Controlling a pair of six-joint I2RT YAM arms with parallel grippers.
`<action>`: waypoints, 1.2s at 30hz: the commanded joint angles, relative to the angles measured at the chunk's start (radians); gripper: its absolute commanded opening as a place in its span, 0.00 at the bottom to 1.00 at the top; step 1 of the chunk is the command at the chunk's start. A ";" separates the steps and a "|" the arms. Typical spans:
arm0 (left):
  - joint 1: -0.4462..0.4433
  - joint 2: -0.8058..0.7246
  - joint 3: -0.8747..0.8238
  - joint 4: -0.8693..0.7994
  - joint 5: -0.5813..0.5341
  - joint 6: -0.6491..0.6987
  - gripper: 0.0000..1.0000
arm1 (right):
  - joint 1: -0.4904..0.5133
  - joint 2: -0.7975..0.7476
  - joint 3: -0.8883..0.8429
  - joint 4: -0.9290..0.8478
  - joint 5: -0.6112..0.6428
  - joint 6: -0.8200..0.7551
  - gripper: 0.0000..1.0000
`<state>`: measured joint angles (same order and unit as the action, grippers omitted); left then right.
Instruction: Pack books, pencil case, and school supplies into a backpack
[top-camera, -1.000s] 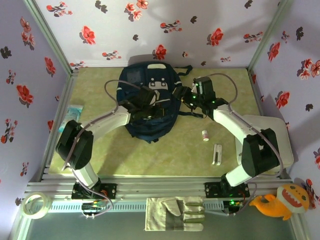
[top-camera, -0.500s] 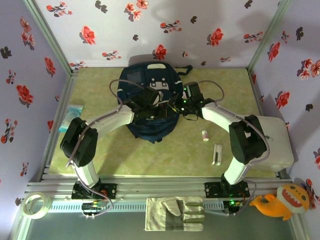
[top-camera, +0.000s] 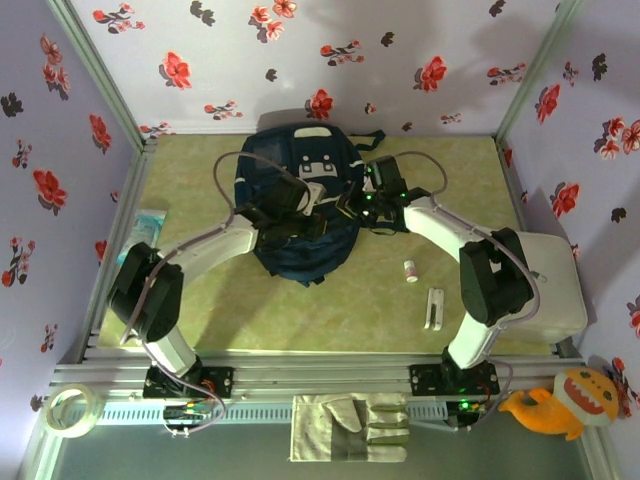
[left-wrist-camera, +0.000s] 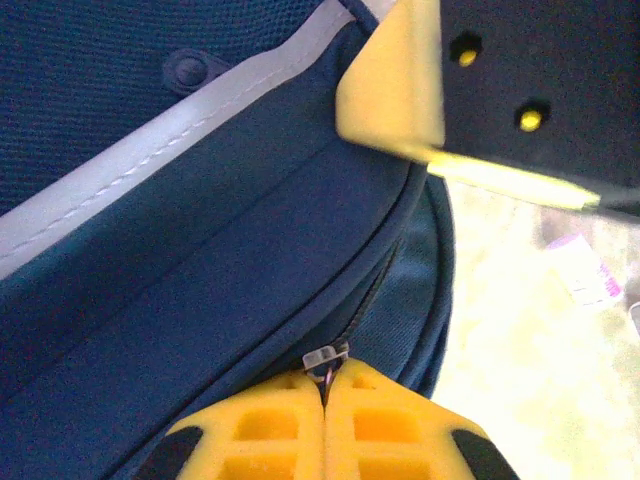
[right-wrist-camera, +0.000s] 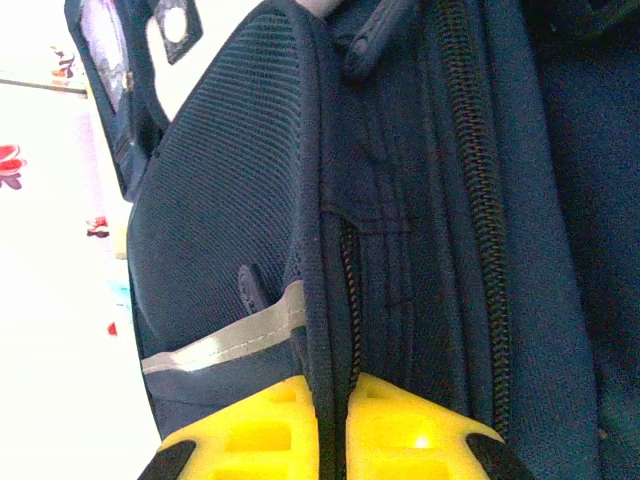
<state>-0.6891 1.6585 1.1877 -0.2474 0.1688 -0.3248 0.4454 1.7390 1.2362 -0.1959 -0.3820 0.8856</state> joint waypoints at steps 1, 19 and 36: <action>0.067 -0.115 -0.107 -0.143 -0.064 0.134 0.00 | -0.112 0.025 0.050 -0.017 0.183 -0.068 0.03; 0.223 -0.234 -0.227 -0.125 -0.113 0.210 0.00 | -0.154 0.050 0.080 -0.031 0.227 -0.113 0.02; 0.270 -0.134 -0.159 -0.050 -0.011 0.856 0.00 | -0.154 0.039 0.086 -0.080 0.169 -0.226 0.02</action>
<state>-0.4503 1.5124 0.9962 -0.2951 0.1776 0.3470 0.3401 1.7786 1.2968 -0.2630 -0.3351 0.7044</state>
